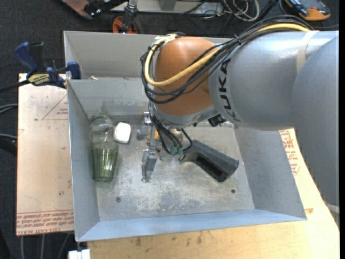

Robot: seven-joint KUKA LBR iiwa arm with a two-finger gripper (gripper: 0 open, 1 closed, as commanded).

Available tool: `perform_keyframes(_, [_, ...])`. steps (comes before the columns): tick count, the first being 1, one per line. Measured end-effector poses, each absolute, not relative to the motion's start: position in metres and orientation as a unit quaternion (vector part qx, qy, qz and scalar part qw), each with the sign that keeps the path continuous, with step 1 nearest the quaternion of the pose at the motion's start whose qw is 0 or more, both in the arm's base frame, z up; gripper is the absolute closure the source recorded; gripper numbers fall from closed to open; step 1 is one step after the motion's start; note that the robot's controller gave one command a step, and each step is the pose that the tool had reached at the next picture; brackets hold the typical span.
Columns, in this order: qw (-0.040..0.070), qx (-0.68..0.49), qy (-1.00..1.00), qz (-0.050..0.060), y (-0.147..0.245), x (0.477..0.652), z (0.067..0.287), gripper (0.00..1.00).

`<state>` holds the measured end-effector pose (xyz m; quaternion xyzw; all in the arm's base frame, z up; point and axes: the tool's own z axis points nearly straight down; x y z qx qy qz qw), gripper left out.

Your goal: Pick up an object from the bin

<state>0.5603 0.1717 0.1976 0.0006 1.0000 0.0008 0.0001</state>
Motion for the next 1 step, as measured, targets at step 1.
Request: perform_keyframes(1, [0.0, 0.001, 1.0, 0.001, 0.1717, 0.5603, 0.1976, 0.0])
